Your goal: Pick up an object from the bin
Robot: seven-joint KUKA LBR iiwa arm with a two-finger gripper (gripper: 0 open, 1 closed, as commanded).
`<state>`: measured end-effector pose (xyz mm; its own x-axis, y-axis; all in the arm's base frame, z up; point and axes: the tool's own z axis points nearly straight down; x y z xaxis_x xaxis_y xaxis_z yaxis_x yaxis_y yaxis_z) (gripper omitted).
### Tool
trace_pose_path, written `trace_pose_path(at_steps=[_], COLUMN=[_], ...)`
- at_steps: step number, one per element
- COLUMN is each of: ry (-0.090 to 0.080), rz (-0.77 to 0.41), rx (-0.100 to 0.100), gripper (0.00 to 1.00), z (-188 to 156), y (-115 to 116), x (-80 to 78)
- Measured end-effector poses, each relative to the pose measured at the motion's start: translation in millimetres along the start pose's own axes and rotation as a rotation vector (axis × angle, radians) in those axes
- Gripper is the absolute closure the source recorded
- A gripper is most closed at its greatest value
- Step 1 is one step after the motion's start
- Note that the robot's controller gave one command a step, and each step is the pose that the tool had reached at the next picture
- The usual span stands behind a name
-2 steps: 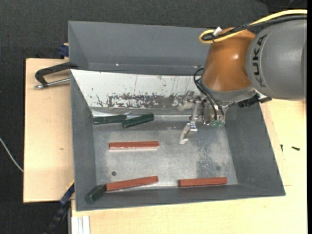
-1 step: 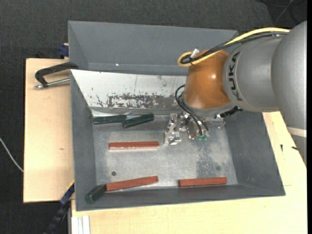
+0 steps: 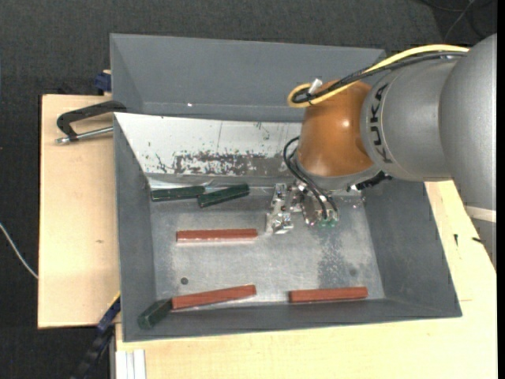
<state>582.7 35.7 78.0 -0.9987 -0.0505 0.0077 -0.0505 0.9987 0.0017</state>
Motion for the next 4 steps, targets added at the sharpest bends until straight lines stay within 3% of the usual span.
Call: trace_pose_path(at_steps=[1, 2, 3, 4], ry=[-0.007, -0.011, -0.009, 0.000], rz=[-0.004, -0.066, -0.093, -0.046], rx=[0.001, 0.001, 0.001, 0.001], gripper=[1.00, 0.00, 0.00, 1.00], z=[-43, -85, -74, 1], y=[1, 0, -1, 60], x=[3.8, 2.1, 2.0, 19.5])
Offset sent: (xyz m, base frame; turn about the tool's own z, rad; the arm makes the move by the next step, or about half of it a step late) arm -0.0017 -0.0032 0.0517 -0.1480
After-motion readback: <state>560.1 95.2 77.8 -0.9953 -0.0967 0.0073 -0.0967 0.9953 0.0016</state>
